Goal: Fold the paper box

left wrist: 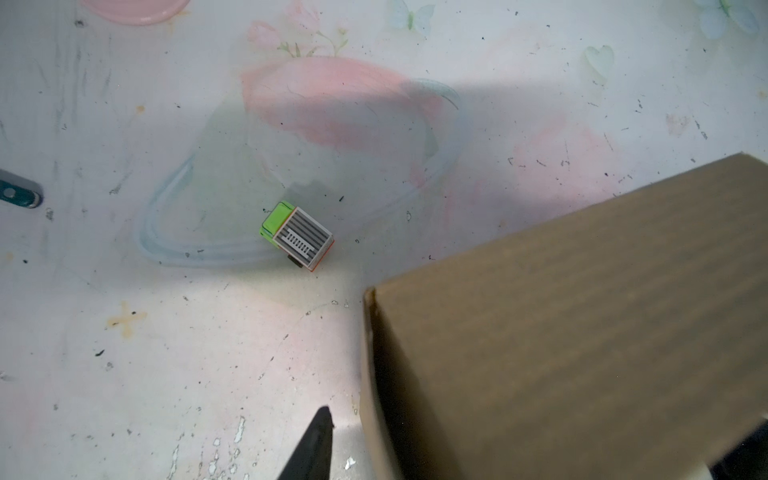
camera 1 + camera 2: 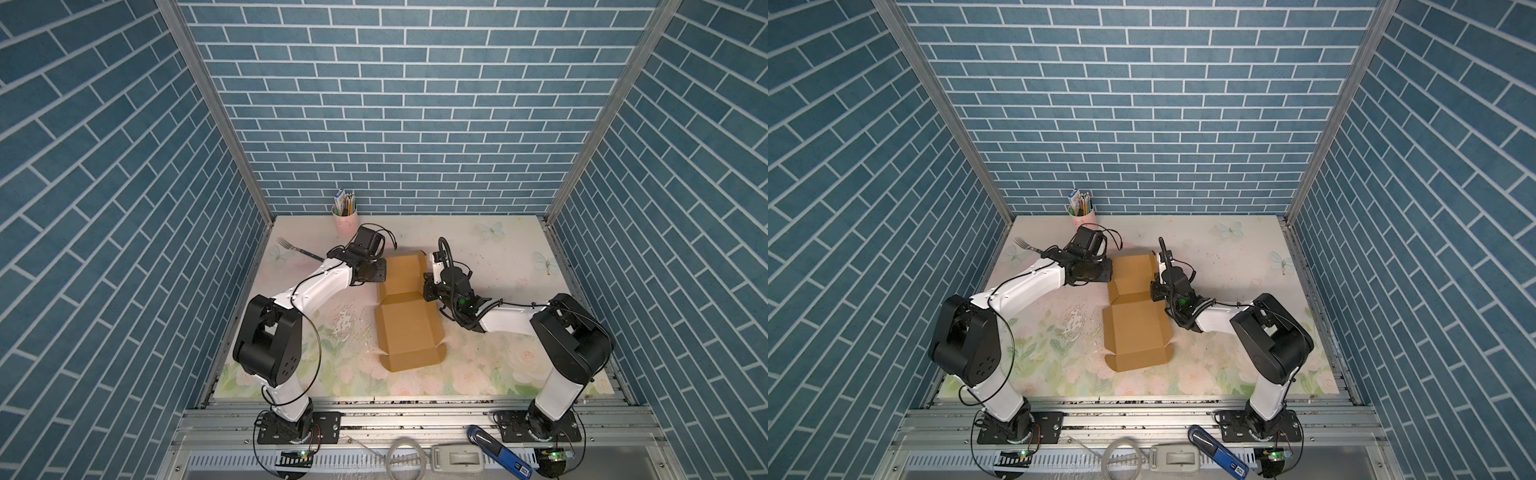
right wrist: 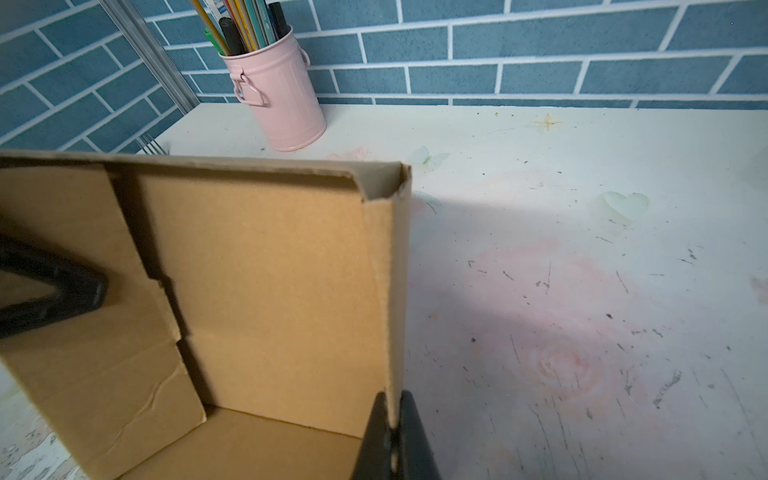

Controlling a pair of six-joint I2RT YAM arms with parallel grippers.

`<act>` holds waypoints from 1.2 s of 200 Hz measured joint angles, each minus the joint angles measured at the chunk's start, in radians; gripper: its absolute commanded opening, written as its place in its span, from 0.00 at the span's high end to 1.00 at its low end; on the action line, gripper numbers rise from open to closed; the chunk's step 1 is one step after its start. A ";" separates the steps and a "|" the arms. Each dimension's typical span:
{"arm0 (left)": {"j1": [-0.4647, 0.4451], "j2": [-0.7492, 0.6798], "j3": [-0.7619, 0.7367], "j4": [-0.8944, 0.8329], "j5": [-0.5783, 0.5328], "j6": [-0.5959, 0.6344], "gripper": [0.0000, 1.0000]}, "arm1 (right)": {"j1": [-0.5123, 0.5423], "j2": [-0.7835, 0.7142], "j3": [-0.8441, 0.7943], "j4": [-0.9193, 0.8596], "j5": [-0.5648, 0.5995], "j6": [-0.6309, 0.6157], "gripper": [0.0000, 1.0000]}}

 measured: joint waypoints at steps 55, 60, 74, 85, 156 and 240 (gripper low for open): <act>-0.045 0.000 0.000 -0.003 -0.077 -0.010 0.68 | 0.027 -0.019 -0.006 0.010 0.043 -0.024 1.00; -0.052 0.000 0.001 -0.003 -0.087 -0.013 0.70 | 0.029 -0.023 -0.008 0.012 0.048 -0.025 1.00; -0.071 0.001 0.006 -0.008 -0.124 -0.017 0.71 | 0.034 -0.033 -0.011 0.016 0.064 -0.035 1.00; -0.087 0.005 0.020 -0.017 -0.159 -0.018 0.72 | 0.038 -0.042 -0.013 0.016 0.081 -0.045 1.00; -0.154 0.032 0.060 -0.025 -0.337 -0.057 0.79 | 0.056 -0.078 -0.029 0.023 0.162 -0.056 1.00; -0.183 0.087 0.137 -0.060 -0.478 -0.098 0.90 | 0.084 -0.123 -0.060 0.023 0.223 -0.056 1.00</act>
